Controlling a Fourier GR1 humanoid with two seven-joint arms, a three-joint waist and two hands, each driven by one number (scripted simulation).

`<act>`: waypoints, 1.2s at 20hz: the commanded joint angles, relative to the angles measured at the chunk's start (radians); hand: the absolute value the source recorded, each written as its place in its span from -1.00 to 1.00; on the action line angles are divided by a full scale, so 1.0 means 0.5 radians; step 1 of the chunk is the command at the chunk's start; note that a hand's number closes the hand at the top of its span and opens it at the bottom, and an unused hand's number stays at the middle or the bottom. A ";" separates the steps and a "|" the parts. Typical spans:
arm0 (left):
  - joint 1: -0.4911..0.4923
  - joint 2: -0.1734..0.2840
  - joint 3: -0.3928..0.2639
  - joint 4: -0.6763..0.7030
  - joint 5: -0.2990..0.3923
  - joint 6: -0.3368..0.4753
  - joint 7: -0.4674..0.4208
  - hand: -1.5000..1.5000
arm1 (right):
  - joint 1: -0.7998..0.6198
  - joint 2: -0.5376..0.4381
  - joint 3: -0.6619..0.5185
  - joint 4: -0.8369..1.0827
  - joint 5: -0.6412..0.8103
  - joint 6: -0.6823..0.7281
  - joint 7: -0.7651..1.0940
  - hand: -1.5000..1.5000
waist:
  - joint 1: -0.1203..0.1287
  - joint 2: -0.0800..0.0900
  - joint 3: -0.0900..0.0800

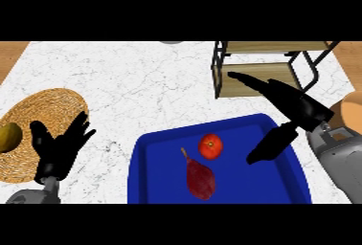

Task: Pick the tomato from the tray and place it in the tiered shelf

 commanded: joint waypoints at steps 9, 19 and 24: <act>0.009 -0.071 0.059 0.088 -0.088 -0.036 0.011 0.00 | 0.015 0.307 0.300 -0.096 0.436 0.052 0.504 -1.00 | -0.002 0.011 -0.005; 0.008 -0.091 0.127 0.074 -0.123 -0.131 0.069 0.00 | 0.108 0.478 0.338 0.076 0.853 0.016 0.471 -1.00 | 0.006 0.014 -0.004; 0.036 -0.199 0.121 0.079 -0.229 -0.069 0.014 0.00 | 0.294 0.530 0.365 -0.076 0.980 0.055 0.491 -1.00 | 0.000 0.012 -0.004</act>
